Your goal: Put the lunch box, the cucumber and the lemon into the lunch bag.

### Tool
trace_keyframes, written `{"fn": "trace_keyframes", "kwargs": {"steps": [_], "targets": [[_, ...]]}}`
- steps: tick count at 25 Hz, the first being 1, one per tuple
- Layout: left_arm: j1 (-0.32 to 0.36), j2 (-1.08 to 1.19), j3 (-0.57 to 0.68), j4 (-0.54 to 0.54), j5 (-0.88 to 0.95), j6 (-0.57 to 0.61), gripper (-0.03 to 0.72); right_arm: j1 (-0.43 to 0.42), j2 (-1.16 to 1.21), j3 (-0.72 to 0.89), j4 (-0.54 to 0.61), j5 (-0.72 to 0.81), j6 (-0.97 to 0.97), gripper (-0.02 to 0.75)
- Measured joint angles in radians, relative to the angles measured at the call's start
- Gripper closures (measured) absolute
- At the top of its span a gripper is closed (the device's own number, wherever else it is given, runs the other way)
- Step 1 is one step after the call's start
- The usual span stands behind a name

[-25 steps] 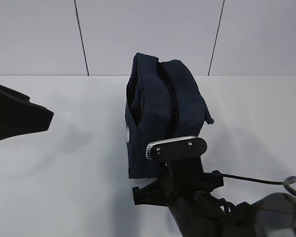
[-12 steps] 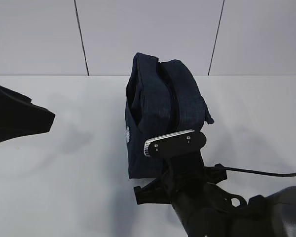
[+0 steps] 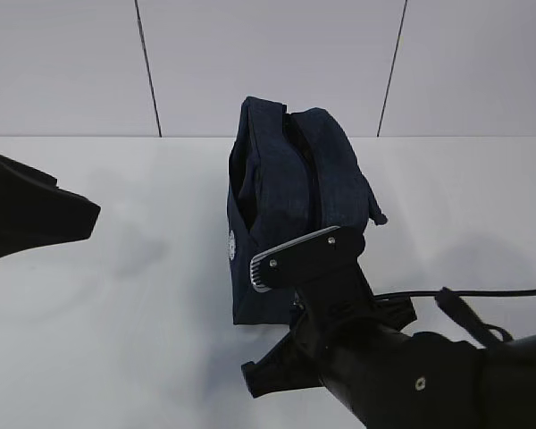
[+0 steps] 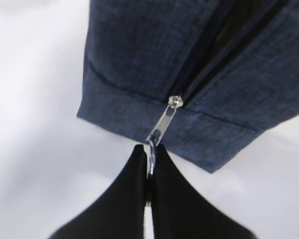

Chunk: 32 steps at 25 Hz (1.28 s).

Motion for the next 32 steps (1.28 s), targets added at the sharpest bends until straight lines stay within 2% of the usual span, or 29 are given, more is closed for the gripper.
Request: {"fn": "trace_keyframes", "kwargs": {"steps": [5,10,12,17,32], "targets": [[0.000,0.000,0.000,0.000,0.000,0.000,0.257,0.000,-0.042,-0.003,0.150,0.057,-0.219,0.717],[0.000,0.000,0.000,0.000,0.000,0.000,0.257,0.000,-0.055,-0.048,0.352,0.080,-0.508,0.717],[0.000,0.000,0.000,0.000,0.000,0.000,0.257,0.000,-0.057,-0.055,0.392,0.084,-0.583,0.717],[0.000,0.000,0.000,0.000,0.000,0.000,0.257,0.000,-0.060,-0.059,0.416,0.096,-0.649,0.717],[0.000,0.000,0.000,0.000,0.000,0.000,0.260,0.000,-0.060,-0.059,0.417,0.108,-0.660,0.717]]}}
